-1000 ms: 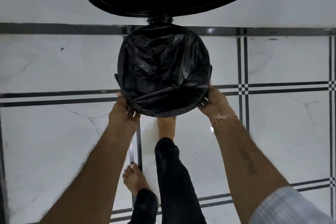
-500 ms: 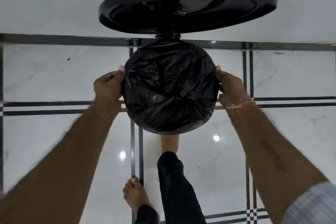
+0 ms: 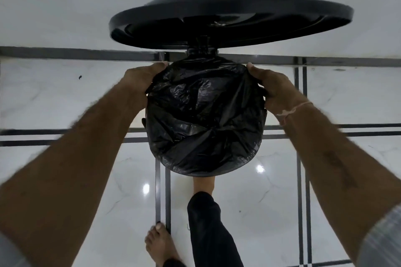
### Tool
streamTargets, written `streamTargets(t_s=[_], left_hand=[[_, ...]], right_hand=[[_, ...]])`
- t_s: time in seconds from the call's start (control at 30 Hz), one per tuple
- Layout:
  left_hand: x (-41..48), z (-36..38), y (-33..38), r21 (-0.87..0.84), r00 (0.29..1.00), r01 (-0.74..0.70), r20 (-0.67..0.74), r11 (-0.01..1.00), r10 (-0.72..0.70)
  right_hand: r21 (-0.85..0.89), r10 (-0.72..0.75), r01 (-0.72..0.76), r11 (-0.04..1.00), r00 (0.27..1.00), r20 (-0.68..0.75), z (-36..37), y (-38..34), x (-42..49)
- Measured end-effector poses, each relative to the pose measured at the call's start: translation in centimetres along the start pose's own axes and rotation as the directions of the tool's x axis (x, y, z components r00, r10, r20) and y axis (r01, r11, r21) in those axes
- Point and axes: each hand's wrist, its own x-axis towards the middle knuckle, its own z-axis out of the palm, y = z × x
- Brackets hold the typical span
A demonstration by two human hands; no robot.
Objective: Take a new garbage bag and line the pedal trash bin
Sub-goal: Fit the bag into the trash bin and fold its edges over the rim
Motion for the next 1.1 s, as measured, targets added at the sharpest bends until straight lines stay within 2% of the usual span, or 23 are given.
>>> streamTargets(t_s=[0.1,0.2,0.33,0.53,0.6,0.67,0.73,0.8,0.93,1.03,1.1], left_hand=[[1.4,-0.2,0.3,0.131,0.990,0.092,0.098,0.987,-0.105],[1.3,-0.4,0.3,0.154,0.993,0.064,0.086,0.986,-0.078],[1.2,0.0,1.0,0.198,0.982,0.059,0.163,0.978,-0.092],[1.9,0.9,2.1,0.298,0.958,0.179,0.164,0.938,-0.235],[1.9,1.1,1.6,0.239,0.969,0.147,0.158,0.960,-0.188],[1.3,0.4,1.0,0.147,0.992,0.046,0.109,0.988,-0.062],[0.6,-1.1,-0.2,0.130,0.995,-0.009,0.102,0.991,-0.005],[-0.1,-3.0,-1.7,0.151,0.990,0.000,0.140,0.989,-0.021],[-0.9,-4.0,-3.1,0.054,0.985,0.082,0.149,0.995,-0.090],[-0.9,-2.8,-2.9,-0.027,0.971,0.193,0.150,0.981,-0.186],[-1.1,-2.5,-3.1,-0.089,0.980,0.183,0.099,0.979,-0.174]], right_hand=[[-0.091,0.052,-0.050,0.995,0.998,0.023,0.3,-0.4,1.8],[-0.080,0.054,-0.047,0.996,0.994,0.093,0.1,-0.2,2.4],[-0.100,0.050,-0.031,0.995,0.980,0.191,0.9,-1.3,2.7],[-0.361,0.241,-0.146,0.921,0.942,0.234,2.5,-3.0,3.6],[-0.302,0.202,-0.130,0.945,0.954,0.222,2.4,-2.4,3.4],[-0.165,0.095,-0.062,0.984,0.975,0.202,1.4,-1.6,2.2],[-0.151,0.048,-0.023,0.988,0.986,0.162,-0.5,-0.5,0.6],[-0.165,0.094,-0.071,0.984,0.986,0.136,-2.2,0.9,-0.4],[-0.095,0.232,-0.224,0.970,0.969,0.081,-2.5,1.3,-0.5],[-0.093,0.268,-0.263,0.960,0.962,0.052,-1.8,1.1,0.3],[-0.065,0.240,-0.239,0.969,0.971,0.009,-1.6,1.5,0.3]])
